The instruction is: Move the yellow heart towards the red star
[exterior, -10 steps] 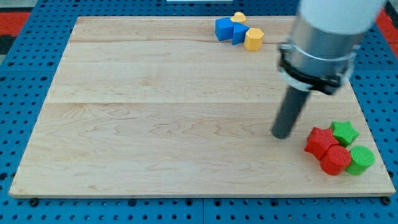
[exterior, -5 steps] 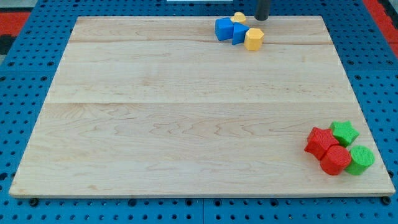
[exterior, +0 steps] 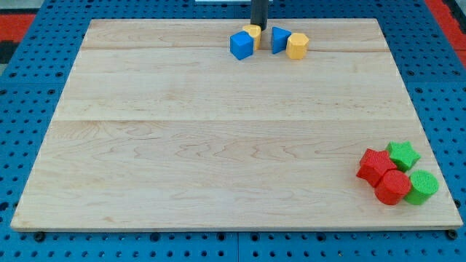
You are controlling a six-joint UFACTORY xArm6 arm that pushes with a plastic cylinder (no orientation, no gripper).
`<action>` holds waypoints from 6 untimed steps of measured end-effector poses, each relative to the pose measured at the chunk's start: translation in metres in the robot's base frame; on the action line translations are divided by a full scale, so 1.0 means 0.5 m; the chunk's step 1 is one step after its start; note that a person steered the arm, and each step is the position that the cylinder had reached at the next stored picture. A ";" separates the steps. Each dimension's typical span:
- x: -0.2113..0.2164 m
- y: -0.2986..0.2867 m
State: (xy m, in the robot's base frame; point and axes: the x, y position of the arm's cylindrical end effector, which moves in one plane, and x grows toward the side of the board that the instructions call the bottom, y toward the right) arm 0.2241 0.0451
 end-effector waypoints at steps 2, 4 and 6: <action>0.107 -0.052; 0.240 -0.075; 0.161 -0.116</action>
State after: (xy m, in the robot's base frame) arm 0.3043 -0.0128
